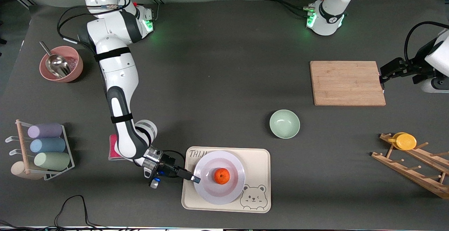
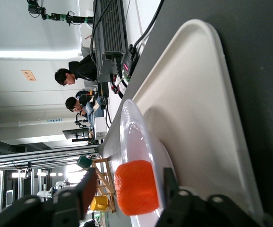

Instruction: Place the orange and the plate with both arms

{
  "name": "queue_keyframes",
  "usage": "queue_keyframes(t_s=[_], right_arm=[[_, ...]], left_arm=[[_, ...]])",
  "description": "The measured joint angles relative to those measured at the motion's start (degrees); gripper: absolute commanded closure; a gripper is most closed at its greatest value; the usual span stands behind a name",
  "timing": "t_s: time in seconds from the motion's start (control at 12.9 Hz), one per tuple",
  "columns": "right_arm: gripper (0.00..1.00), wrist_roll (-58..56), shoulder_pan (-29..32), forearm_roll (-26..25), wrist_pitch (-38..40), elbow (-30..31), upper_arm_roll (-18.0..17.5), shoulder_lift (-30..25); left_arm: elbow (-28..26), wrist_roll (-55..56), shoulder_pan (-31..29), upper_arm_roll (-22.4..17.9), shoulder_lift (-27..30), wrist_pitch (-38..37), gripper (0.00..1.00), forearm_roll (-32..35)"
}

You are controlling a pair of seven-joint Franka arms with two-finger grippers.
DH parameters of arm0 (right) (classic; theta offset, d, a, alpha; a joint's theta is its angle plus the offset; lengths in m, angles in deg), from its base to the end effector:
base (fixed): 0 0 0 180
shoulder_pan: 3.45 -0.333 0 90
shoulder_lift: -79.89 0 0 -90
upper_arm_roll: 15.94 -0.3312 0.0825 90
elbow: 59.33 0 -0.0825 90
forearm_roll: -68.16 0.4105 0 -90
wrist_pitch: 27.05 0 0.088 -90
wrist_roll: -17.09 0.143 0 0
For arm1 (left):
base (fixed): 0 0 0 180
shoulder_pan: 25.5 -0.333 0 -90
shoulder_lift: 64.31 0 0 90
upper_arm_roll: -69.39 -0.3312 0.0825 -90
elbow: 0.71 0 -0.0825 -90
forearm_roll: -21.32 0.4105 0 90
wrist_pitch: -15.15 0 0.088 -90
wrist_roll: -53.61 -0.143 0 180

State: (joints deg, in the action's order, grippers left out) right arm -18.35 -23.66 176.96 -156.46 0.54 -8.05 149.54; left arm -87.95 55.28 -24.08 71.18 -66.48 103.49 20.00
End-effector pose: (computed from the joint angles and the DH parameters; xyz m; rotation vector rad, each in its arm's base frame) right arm 0.7981 0.2716 0.0838 -1.8386 0.4309 -0.2934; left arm 0.5888 -0.0360 0.6030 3.1178 -0.0426 -0.0307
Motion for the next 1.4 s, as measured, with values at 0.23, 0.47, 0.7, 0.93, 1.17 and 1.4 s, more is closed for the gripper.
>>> queue_keyframes(t_s=[0.23, 0.47, 0.7, 0.93, 1.17, 1.4], right_arm=[[0.0, -0.27, 0.65, -0.01, 0.04, -0.85, 0.12, -0.09], [0.0, -0.67, 2.15, -2.55, 0.04, -1.52, 0.22, -0.64], [0.0, -0.67, 3.67, -7.89, 0.05, -1.19, 0.3, -2.72], [0.0, -0.52, 4.86, -17.67, 0.06, 3.18, 0.39, -7.29], [0.0, -0.45, 5.03, -28.34, 0.09, 12.25, 1.47, -14.34], [0.0, -0.45, 3.72, -37.13, 0.24, 23.45, 4.5, -23.35]], left_arm=[[0.0, 0.0, 0.0, 0.0, 0.0, 0.0, 0.0, 0.0], [0.0, 0.0, 0.0, 0.0, 0.0, 0.0, 0.0, 0.0], [0.0, 0.0, 0.0, 0.0, 0.0, -0.02, 0.0, 0.0], [0.0, 0.01, 0.0, 0.0, 0.0, -0.02, 0.0, 0.0], [0.0, 0.02, 0.0, -0.01, 0.0, -0.02, 0.0, 0.0], [0.0, 0.02, 0.0, -0.01, 0.0, -0.02, 0.0, 0.0]])
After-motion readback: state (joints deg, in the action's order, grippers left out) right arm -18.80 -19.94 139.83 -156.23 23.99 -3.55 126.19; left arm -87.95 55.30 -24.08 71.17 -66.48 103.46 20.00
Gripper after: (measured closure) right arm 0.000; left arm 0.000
